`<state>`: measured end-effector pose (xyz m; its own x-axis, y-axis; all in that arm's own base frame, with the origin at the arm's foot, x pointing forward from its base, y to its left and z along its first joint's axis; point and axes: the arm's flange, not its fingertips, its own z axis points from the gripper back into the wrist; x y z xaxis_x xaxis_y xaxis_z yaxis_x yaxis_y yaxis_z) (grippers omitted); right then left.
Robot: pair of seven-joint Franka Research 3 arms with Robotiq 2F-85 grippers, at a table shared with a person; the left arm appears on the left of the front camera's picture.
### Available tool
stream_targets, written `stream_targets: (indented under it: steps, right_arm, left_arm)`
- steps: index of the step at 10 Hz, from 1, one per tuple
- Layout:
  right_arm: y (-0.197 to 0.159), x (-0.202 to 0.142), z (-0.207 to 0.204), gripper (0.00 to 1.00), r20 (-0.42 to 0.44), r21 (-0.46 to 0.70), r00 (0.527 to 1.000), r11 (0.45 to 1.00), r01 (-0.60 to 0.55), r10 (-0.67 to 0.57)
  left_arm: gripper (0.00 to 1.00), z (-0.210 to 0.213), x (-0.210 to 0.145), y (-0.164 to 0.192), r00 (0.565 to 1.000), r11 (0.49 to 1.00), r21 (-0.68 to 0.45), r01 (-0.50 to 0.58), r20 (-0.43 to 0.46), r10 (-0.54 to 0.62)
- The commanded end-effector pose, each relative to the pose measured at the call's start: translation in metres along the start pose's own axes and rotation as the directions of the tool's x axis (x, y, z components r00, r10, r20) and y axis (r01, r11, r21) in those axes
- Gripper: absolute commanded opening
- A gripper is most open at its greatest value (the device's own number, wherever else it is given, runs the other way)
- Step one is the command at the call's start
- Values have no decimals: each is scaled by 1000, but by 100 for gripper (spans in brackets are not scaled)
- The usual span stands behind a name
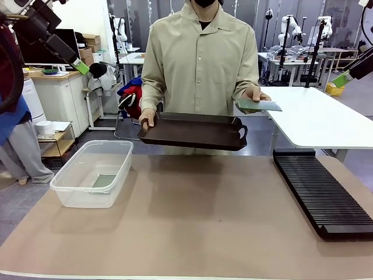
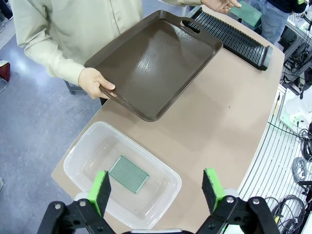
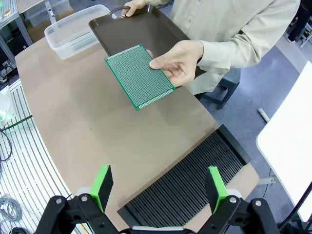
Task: Sort PCBs into racks and boxes based on the side picked up.
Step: Pick up the Blank PCB handed by the Human.
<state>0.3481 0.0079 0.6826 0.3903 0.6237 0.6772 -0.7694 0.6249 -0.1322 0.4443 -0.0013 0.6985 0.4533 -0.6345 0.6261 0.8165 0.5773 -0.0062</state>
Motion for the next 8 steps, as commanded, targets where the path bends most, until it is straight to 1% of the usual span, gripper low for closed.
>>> stream_targets:
  steps: [1,6,7,8]
  right_arm:
    - [0,-1,0,100,-1,2,1000,1000,0,0]
    - [0,0,0,100,0,0,1000,1000,0,0]
    - [-8,3,-4,100,-27,45,993,992,117,-115]
    - [-22,7,-8,100,-45,85,976,972,217,-214]
  left_arm:
    - [100,0,0,-2,1000,1000,-5,2,-4,-2]
    - [100,0,0,-2,1000,1000,-5,2,-4,-2]
    - [100,0,0,-2,1000,1000,-5,2,-4,-2]
    - [100,0,0,-2,1000,1000,-5,2,-4,-2]
